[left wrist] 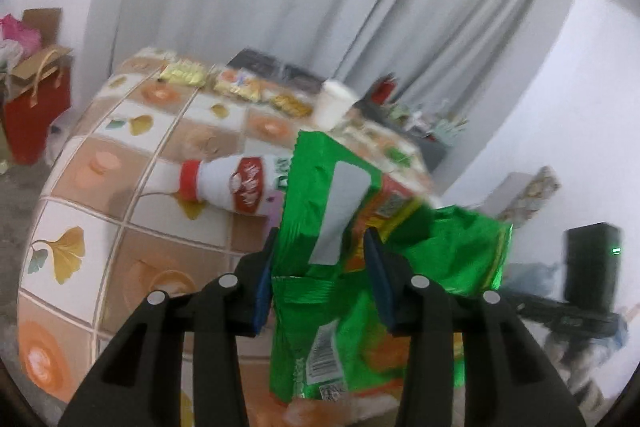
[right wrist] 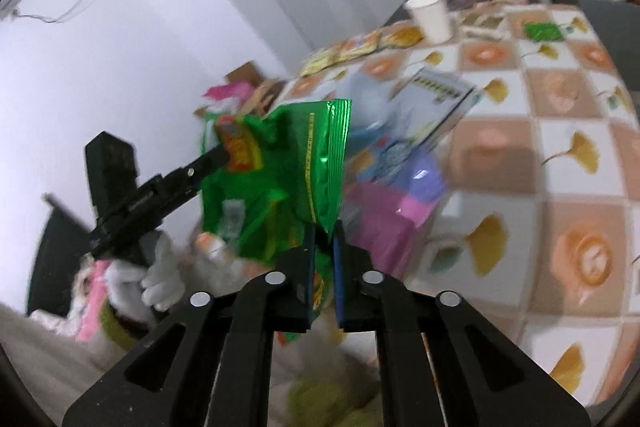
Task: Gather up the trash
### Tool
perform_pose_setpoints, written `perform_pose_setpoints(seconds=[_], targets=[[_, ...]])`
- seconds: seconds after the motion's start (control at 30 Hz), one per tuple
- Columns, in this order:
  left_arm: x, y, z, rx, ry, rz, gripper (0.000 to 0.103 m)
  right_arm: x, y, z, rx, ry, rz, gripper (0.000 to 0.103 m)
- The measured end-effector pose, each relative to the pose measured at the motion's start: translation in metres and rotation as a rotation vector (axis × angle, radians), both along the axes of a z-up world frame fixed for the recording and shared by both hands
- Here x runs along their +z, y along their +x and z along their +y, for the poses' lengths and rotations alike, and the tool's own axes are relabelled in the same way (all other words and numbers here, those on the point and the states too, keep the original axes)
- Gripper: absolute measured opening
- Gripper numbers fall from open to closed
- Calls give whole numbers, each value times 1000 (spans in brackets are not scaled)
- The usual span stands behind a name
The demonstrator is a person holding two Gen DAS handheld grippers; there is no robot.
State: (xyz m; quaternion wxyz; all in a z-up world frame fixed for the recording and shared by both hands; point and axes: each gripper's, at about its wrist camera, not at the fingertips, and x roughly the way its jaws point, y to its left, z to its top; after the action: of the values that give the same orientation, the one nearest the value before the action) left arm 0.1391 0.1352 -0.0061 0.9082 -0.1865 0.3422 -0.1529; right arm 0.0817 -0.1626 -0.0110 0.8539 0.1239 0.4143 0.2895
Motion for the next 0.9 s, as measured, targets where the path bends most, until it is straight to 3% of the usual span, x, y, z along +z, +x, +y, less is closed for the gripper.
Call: perform_pose_setpoints(seconds=[0.07, 0.13, 0.33, 0.5, 0.6, 0.63, 0.77, 0.9], targets=[[-14, 8, -3, 5, 22, 53, 48, -6, 6, -3, -48, -48, 2, 23], [-27, 13, -6, 11, 46, 109, 49, -10, 7, -12, -73, -31, 23, 43], [-48, 12, -6, 21, -1, 169, 49, -27, 14, -26, -105, 38, 104, 55], [-54, 14, -15, 20, -45, 185, 48, -34, 18, -25, -92, 52, 156, 52], [-50, 10, -26, 6, -35, 185, 45, -35, 21, -29, -91, 57, 175, 25], [-49, 8, -31, -3, -36, 185, 45, -33, 21, -32, -101, 40, 164, 24], [-48, -5, -55, -80, -62, 211, 43, -26, 37, -48, -147, -21, 108, 23], [-62, -12, -86, -138, -122, 308, 33, -20, 57, -69, -208, -27, 80, 35]])
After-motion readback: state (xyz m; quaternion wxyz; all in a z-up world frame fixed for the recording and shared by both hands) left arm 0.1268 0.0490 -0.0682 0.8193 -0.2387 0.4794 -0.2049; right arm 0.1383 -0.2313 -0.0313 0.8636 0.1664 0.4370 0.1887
